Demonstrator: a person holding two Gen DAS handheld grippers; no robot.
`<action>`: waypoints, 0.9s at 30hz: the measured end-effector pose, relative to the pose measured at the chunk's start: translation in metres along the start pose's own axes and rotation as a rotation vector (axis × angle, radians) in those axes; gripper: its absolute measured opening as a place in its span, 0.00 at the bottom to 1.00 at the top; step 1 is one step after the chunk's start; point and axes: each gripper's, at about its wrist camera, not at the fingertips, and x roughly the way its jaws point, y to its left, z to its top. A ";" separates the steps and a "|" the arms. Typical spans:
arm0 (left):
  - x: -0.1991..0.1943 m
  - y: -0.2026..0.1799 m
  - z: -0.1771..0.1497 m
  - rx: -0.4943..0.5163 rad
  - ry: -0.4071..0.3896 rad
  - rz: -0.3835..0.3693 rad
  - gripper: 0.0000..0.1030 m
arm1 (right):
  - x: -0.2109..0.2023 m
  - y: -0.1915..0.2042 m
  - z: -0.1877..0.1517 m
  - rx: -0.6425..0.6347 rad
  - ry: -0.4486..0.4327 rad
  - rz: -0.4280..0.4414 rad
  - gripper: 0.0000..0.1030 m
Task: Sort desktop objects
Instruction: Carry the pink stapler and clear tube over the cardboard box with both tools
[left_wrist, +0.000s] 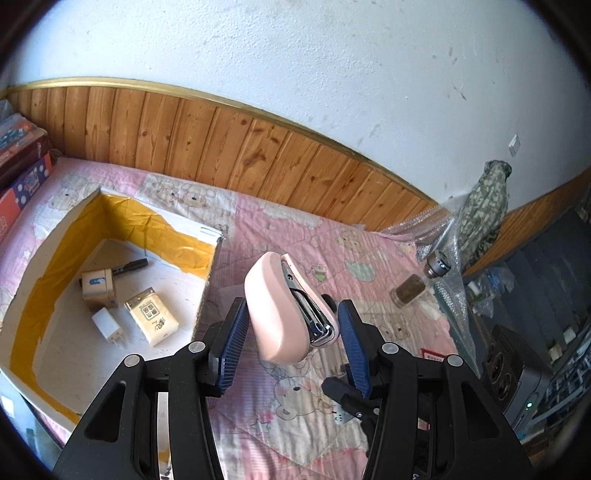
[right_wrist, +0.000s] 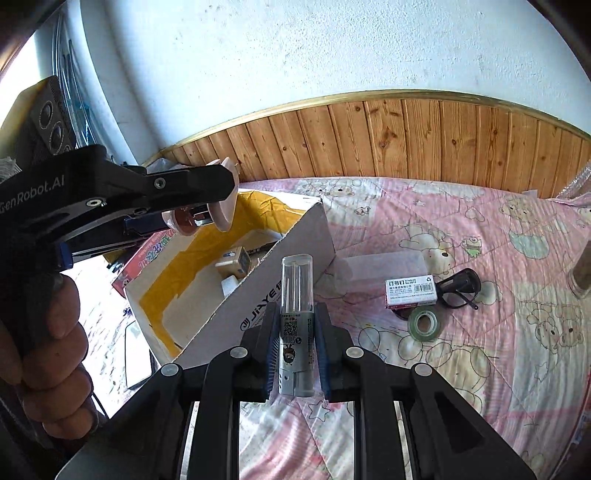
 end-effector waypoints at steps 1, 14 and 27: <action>-0.002 0.004 0.000 -0.006 -0.002 0.007 0.50 | -0.002 0.002 0.001 0.001 -0.007 0.002 0.19; -0.036 0.075 0.007 -0.062 -0.031 0.092 0.50 | -0.011 0.042 0.012 -0.042 -0.047 0.057 0.19; -0.016 0.140 0.004 -0.039 0.076 0.222 0.12 | 0.027 0.095 0.037 -0.150 -0.024 0.115 0.19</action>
